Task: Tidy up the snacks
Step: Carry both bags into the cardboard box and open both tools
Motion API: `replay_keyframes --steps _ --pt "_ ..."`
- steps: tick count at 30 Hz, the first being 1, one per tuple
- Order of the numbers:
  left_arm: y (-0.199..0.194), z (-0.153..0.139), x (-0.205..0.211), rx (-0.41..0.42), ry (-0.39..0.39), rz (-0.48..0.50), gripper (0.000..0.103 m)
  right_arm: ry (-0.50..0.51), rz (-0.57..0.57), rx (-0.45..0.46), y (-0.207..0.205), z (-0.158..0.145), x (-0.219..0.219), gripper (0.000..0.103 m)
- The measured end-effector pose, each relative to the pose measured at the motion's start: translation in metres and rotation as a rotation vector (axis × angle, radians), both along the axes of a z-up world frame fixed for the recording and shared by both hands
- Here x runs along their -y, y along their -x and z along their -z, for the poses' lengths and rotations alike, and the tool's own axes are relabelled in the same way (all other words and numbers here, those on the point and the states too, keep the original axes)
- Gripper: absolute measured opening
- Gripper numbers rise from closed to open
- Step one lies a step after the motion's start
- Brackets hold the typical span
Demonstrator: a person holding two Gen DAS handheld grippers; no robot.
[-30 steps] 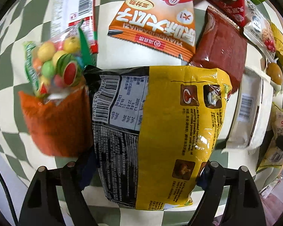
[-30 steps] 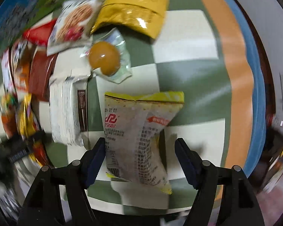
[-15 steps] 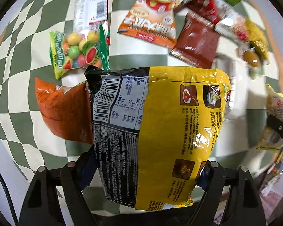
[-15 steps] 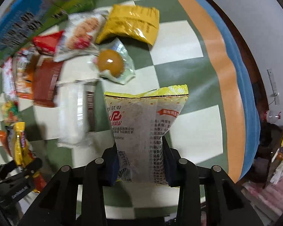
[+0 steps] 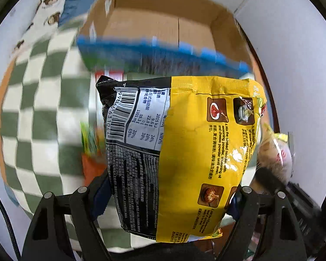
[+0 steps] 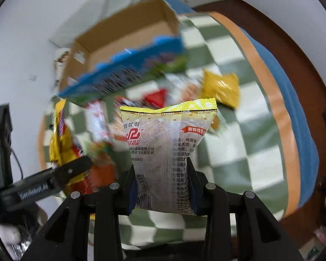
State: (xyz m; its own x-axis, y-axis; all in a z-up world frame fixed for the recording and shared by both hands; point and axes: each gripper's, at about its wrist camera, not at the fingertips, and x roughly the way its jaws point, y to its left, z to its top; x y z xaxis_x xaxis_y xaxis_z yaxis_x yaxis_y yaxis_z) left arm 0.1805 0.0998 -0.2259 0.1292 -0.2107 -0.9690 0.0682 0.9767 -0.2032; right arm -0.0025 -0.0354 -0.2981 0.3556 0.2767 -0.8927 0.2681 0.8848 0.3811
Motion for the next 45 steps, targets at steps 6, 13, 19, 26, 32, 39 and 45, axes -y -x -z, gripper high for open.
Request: replay_keyframes --steps 6,13,19,26,32,39,45 --pt "-0.096 -0.041 0.002 0.037 -0.011 -0.051 0.083 -0.017 -0.077 0.085 -0.081 -0.040 -0.004 0.040" --pt "-0.208 -0.026 -0.003 0.004 -0.042 -0.092 0.083 0.003 -0.123 0.104 -0.203 -0.044 0.005 0.040" --pt "-0.273 0.021 0.005 -0.060 -0.104 -0.085 0.083 0.002 -0.165 0.045 -0.293 -0.005 0.006 0.040" --pt "-0.305 0.063 0.010 -0.110 -0.142 -0.082 0.083 0.005 -0.206 -0.029 -0.349 0.046 -0.001 0.040" --pt "-0.314 0.076 0.023 -0.085 -0.198 -0.061 0.083 -0.013 -0.218 -0.053 -0.375 0.072 -0.003 0.042" --pt "-0.315 0.073 0.033 -0.070 -0.197 -0.067 0.083 0.036 -0.234 -0.067 -0.385 0.084 -0.005 0.084" --pt "-0.293 0.056 0.029 -0.027 -0.179 -0.087 0.083 0.074 -0.229 -0.056 -0.375 0.074 0.000 0.092"
